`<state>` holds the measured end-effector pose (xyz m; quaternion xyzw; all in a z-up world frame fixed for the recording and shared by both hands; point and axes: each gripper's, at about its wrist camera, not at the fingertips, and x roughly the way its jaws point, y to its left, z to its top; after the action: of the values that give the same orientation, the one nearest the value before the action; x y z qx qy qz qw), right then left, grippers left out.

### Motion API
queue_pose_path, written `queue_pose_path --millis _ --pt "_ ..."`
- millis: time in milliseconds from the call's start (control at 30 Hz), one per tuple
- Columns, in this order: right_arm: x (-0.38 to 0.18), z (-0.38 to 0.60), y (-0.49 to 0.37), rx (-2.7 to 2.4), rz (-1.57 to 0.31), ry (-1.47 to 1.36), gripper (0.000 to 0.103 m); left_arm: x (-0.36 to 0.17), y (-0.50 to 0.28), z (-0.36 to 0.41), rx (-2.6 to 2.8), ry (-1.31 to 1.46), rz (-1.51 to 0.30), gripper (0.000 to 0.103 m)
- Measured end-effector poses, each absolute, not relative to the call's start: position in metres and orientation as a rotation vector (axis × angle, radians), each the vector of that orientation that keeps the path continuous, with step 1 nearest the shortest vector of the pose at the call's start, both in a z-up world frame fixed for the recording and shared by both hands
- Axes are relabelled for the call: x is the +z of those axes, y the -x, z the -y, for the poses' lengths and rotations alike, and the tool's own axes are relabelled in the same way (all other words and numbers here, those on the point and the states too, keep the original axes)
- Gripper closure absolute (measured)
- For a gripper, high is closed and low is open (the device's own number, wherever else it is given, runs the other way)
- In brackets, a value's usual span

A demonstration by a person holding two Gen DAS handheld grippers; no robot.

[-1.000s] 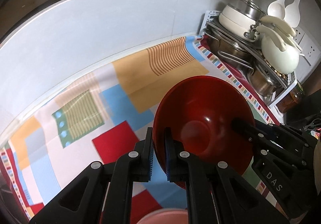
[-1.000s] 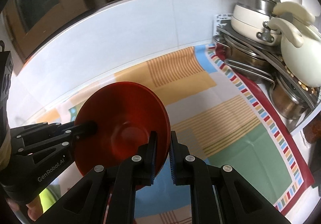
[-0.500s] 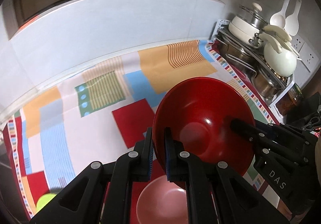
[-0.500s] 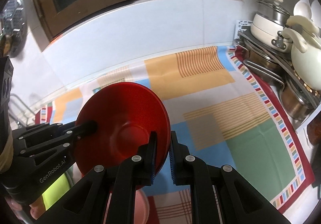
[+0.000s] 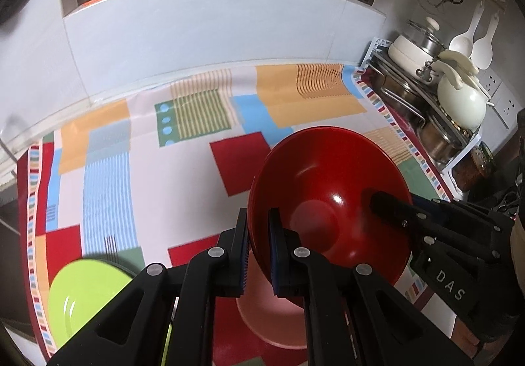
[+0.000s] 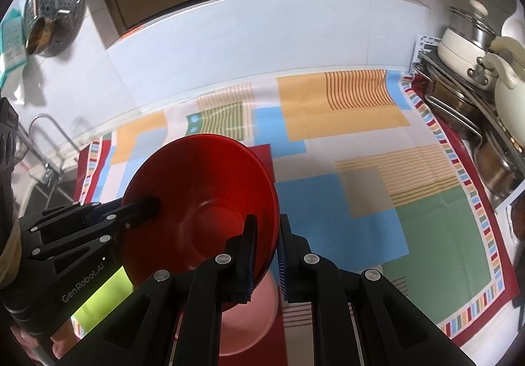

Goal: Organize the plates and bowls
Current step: 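Lift and carry the red bowl over the pink bowl with both tools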

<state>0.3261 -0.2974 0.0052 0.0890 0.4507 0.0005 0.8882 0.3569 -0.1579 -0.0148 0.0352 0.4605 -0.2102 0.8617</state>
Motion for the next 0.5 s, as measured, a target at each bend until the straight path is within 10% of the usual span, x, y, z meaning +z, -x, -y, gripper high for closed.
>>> queue_pose_path --millis 500 --pt "-0.015 0.276 -0.306 0.055 -1.013 -0.147 0.090 -0.042 -0.329 0.139 -0.412 -0.032 -1.054 0.091"
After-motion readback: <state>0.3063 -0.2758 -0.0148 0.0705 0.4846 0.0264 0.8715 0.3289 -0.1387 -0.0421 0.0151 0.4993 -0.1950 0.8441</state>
